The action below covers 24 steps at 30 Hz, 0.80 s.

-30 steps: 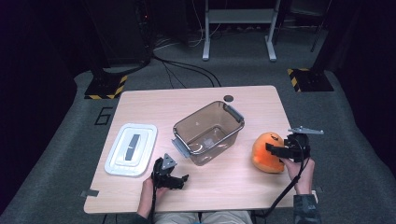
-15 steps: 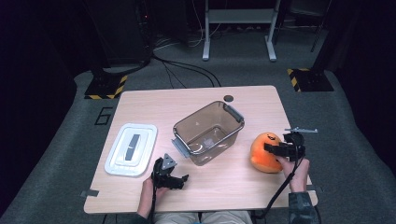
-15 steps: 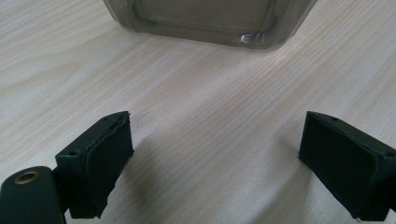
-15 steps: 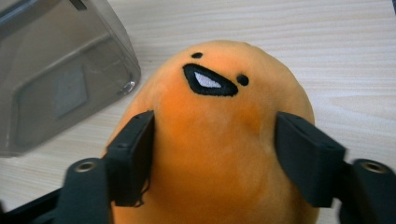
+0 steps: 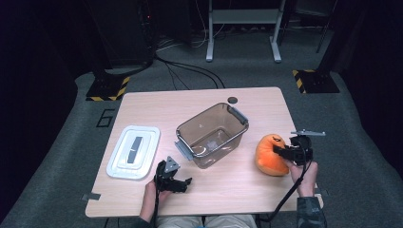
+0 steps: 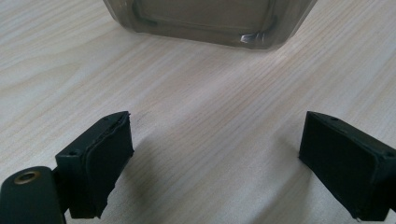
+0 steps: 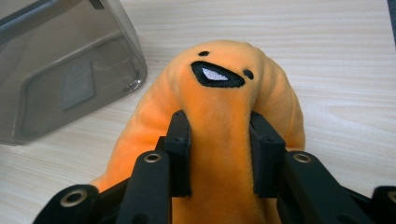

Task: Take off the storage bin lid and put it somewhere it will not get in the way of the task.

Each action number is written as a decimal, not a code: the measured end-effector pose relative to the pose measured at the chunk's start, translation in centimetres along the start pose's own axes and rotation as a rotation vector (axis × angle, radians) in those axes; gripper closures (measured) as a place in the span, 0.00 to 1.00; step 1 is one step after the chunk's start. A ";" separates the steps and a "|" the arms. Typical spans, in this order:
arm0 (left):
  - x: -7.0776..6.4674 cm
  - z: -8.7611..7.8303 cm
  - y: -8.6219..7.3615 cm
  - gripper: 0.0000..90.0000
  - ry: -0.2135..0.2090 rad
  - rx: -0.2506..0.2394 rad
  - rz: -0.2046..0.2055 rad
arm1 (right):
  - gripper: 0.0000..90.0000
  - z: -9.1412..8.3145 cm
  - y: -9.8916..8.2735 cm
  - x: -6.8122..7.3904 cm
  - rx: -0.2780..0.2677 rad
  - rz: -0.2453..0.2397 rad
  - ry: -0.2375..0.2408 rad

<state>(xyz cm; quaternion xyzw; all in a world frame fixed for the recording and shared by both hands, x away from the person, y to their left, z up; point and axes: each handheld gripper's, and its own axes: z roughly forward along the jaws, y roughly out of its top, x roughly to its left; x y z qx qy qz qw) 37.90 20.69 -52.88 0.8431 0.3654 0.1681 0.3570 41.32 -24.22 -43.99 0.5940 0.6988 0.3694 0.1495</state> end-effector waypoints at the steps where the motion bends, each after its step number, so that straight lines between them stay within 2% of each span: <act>1: 0.0 0.0 0.0 0.10 0.000 -0.002 -0.003 | 0.73 -0.1 0.1 0.1 -0.005 -0.003 0.000; 7: 0.0 0.0 0.0 0.10 -0.001 0.001 -0.001 | 0.73 -0.8 0.4 0.4 -0.026 -0.052 -0.005; 24: 0.0 0.0 0.0 0.10 -0.007 0.000 -0.008 | 0.73 -2.8 2.0 1.5 -0.070 -0.117 0.004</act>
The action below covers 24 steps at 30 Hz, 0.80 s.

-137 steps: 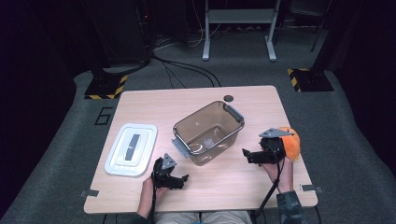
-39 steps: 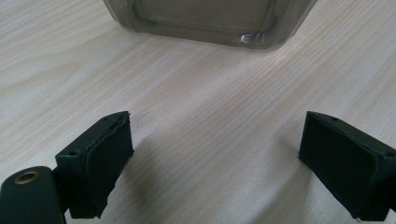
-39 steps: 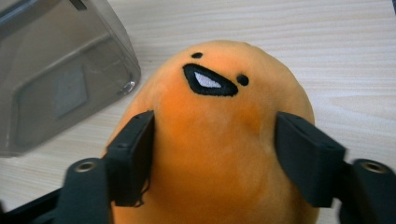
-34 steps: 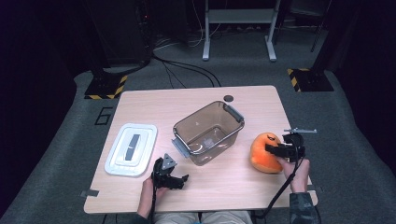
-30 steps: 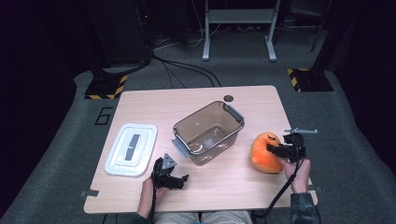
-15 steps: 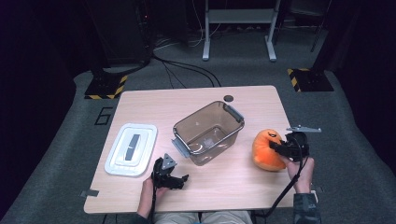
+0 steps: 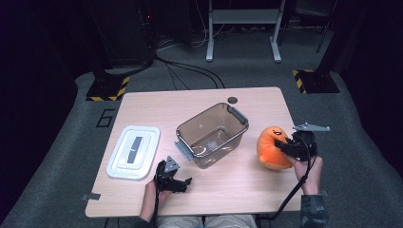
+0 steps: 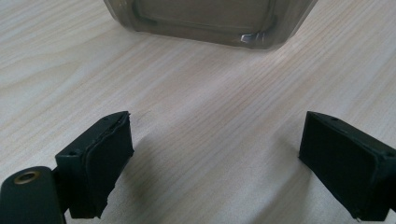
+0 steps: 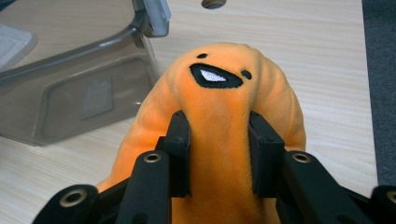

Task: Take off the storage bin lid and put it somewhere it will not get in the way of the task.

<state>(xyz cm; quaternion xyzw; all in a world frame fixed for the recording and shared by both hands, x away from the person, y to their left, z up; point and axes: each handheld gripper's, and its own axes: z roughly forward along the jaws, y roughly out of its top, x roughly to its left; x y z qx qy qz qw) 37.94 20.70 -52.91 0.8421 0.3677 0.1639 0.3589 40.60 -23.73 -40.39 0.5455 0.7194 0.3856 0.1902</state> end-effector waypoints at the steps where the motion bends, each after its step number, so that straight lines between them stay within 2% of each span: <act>1: 0.0 0.0 0.0 0.10 0.001 0.001 0.002 | 0.73 -0.1 0.1 0.1 -0.005 -0.006 0.001; 11: 0.0 0.0 0.0 0.10 0.000 -0.003 0.001 | 0.73 -1.0 1.5 0.4 -0.018 -0.051 0.006; 24: 0.0 0.0 0.0 0.10 0.001 -0.003 -0.002 | 0.73 -2.0 2.8 0.6 -0.035 -0.080 -0.008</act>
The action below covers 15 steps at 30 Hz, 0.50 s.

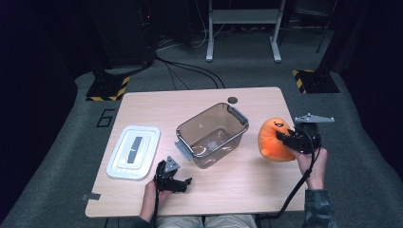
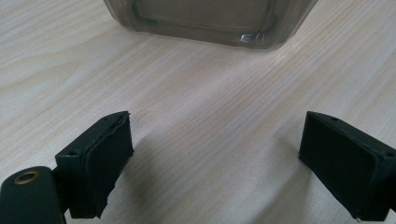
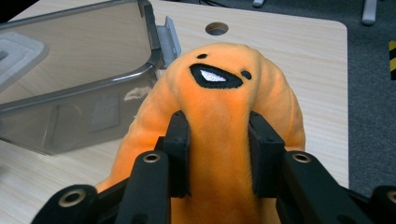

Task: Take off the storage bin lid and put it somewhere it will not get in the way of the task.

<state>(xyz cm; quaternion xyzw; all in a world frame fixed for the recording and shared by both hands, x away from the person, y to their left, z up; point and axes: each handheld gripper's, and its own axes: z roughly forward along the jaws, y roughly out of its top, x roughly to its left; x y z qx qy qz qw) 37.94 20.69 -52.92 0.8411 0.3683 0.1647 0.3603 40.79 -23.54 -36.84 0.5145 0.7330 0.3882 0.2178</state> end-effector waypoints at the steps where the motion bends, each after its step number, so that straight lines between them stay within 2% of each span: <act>1: 0.0 0.0 0.0 0.10 0.000 0.000 0.000 | 0.73 -0.1 0.2 0.0 -0.001 0.002 0.001; 7: 0.0 0.0 0.0 0.10 -0.001 -0.002 -0.001 | 0.73 -0.6 1.0 0.0 -0.017 0.008 0.026; 15: 0.0 0.1 0.0 0.10 0.000 -0.013 -0.007 | 0.73 -1.2 2.4 0.3 -0.031 -0.020 0.036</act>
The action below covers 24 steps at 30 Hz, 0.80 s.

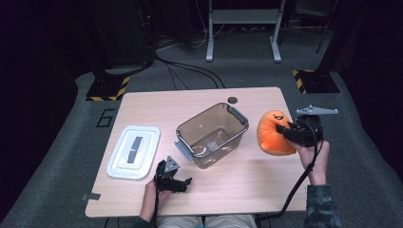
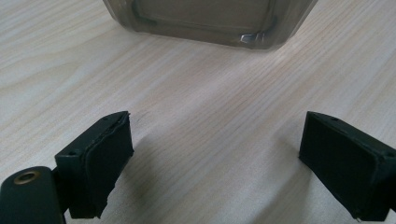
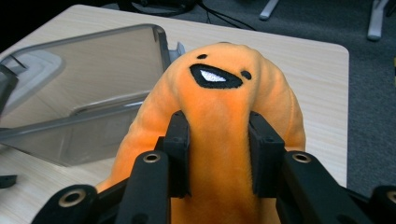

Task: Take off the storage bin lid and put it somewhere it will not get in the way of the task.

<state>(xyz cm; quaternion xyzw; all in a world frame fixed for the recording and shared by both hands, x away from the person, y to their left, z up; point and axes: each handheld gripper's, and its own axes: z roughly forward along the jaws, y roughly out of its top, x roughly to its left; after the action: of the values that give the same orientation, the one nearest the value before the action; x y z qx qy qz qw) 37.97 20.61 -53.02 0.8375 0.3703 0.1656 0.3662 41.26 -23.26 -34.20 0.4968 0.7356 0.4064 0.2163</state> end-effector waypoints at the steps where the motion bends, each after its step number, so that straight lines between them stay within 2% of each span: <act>1: 0.0 0.0 0.0 0.10 0.000 0.000 0.000 | 0.73 -0.1 0.2 0.0 -0.004 0.003 0.010; 15: 0.0 0.0 0.0 0.10 -0.001 0.000 -0.001 | 0.73 -0.4 2.2 0.6 -0.004 -0.040 0.017; 24: 0.0 0.0 0.0 0.10 -0.001 0.000 0.000 | 0.73 -0.4 4.1 1.4 -0.018 -0.084 0.033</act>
<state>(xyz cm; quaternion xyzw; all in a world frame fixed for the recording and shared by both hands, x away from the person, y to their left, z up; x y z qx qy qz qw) 37.98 20.61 -53.01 0.8376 0.3703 0.1649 0.3663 42.69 -21.47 -30.47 0.4566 0.7558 0.4117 0.2254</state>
